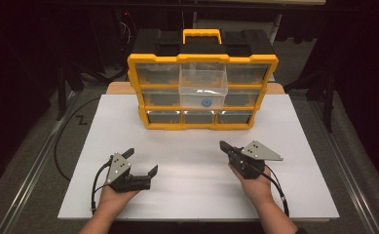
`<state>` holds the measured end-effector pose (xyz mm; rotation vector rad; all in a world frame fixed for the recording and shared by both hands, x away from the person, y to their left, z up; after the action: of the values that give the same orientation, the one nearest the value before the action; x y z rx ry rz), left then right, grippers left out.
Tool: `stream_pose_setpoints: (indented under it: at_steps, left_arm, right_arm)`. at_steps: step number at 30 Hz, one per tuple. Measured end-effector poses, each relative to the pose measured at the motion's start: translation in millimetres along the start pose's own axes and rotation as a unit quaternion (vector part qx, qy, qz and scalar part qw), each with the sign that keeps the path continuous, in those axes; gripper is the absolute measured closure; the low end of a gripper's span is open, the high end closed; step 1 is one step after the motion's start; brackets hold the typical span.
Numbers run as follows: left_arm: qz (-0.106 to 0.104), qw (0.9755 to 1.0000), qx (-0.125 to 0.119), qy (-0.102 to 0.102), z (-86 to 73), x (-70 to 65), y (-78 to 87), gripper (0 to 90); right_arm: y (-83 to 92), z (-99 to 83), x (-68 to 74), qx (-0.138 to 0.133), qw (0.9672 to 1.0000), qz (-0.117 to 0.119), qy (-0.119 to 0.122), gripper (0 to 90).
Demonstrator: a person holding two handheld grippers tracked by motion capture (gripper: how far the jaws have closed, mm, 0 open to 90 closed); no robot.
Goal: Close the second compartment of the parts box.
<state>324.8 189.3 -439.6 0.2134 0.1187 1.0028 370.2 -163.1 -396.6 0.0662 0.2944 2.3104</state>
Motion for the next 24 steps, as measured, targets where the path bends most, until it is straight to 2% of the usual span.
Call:
stream_pose_setpoints:
  at_steps: [5, 7, 9, 11, 15, 19, 24]
  left_arm:
    - [0.002, 1.0, -0.002, 0.002, 1.0, 0.3, 2.0, 0.1]
    - [0.002, 1.0, 0.0, 0.0, 0.2, 0.2, 0.8, 0.1]
    - [0.003, 1.0, 0.007, 0.006, -0.9, 0.2, 0.2, 0.1]
    - [0.016, 0.9998, 0.006, -0.008, -0.2, -1.3, 1.9, 0.1]
    - [0.013, 0.9998, 0.015, -0.01, -1.0, -1.3, 3.8, 0.1]
    - [0.009, 0.9998, 0.013, 0.01, -1.4, 0.4, 1.8, 0.1]
    - [0.006, 1.0, 0.005, -0.001, -1.0, -2.9, 5.7, 0.0]
  right_arm:
    - [0.1, 8.1, 4.8, -0.011, 0.9999, 0.005, 0.005, 90.0]
    - [-0.1, 12.1, 5.9, -0.017, 0.9998, 0.007, 0.006, 90.0]
    - [-0.7, 15.5, 6.0, -0.02, 0.9997, 0.008, 0.003, 90.0]
    - [-1.0, 18.9, 6.2, -0.023, 0.9997, 0.007, 0.004, 90.0]
    - [-3.8, 25.8, 9.9, -0.029, 0.9995, 0.013, 0.007, 90.0]
    - [-4.9, 37.4, 12.7, -0.036, 0.9991, 0.018, 0.01, 90.0]
    - [-6.5, 48.7, 14.0, -0.048, 0.9986, 0.018, 0.013, 90.0]
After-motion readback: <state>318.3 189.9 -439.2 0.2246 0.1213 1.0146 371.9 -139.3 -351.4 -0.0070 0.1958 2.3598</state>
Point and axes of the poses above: each handheld gripper's, and its own axes: y roughly backward along the jaws, z roughly out of its top, x roughly to its left, the point moved 2 cm from there along -y, roughly forward along the jaws, and after that the axes turned 2 degrees about -x, right-handed, at the moved point
